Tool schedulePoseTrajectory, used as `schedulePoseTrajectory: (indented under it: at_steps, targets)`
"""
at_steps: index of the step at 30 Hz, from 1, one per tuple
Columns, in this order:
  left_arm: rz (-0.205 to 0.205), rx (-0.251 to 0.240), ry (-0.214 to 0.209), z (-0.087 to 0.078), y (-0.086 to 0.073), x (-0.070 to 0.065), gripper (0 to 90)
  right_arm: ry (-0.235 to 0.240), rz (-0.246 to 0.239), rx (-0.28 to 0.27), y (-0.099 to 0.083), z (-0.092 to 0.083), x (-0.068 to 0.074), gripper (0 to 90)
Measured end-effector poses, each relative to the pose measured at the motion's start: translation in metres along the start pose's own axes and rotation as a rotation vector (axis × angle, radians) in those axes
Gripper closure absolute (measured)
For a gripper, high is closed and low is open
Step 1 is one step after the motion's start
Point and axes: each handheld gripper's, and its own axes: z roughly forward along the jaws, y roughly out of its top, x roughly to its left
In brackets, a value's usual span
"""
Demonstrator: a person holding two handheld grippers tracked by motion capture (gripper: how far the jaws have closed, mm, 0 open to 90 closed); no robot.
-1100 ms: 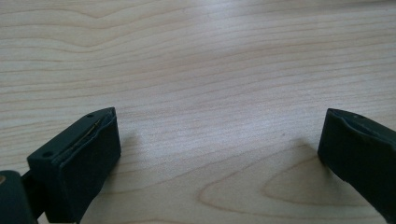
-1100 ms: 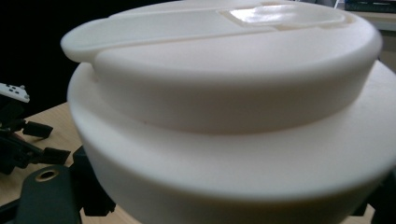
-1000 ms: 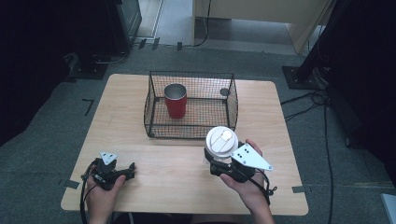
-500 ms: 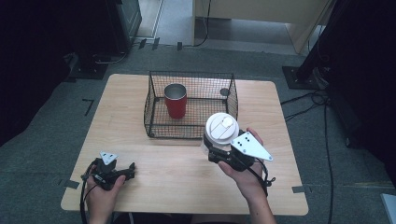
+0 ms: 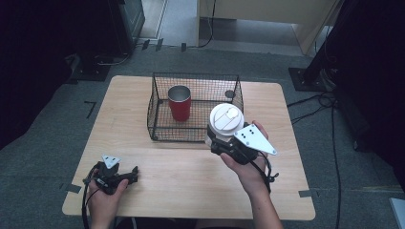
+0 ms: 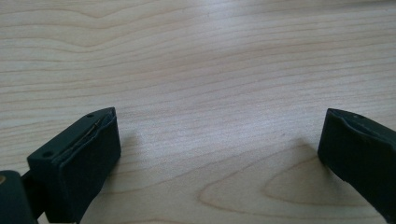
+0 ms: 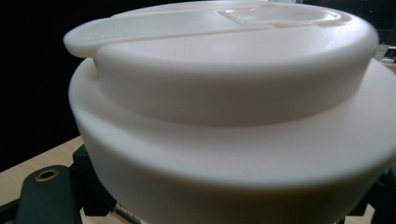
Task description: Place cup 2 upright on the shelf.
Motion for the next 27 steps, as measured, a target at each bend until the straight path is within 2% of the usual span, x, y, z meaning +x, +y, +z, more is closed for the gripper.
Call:
schedulePoseTrajectory:
  at_steps: [7,12,17,18,27]
  targets:
    - [0.000,0.000,0.000,0.000,0.000,0.000,0.0,-0.026,-0.024,-0.030,0.011,0.011,-0.003,16.4]
    - [-0.001,0.000,0.000,0.000,0.000,0.000,0.0,-0.026,-0.014,-0.038,0.017,0.019,-0.005,16.5]
    - [-0.001,0.000,0.000,0.000,0.000,0.000,0.0,-0.041,-0.019,-0.044,0.024,0.031,-0.008,16.5]
    - [-0.001,0.000,0.000,0.000,0.000,0.000,0.0,-0.048,-0.018,-0.045,0.026,0.037,-0.010,16.5]
    - [-0.001,-0.001,0.000,0.000,0.000,0.000,0.0,-0.078,0.000,-0.037,0.021,0.065,-0.016,16.4]
